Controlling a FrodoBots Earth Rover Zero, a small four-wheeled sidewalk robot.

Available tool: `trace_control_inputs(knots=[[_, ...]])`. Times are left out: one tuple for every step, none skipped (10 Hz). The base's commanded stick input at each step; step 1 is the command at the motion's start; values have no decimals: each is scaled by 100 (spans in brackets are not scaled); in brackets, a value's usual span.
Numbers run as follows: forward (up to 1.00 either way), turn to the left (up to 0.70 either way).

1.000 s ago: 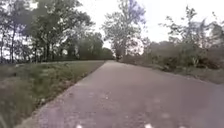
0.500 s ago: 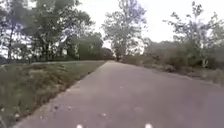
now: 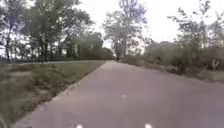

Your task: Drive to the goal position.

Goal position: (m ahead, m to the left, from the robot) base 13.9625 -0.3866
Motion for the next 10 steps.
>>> trace_control_inputs(knots=[[100, 0], [100, 0], [100, 0], [100, 0], [100, 0], [100, 0], [100, 0], [100, 0], [100, 0], [100, 0]])
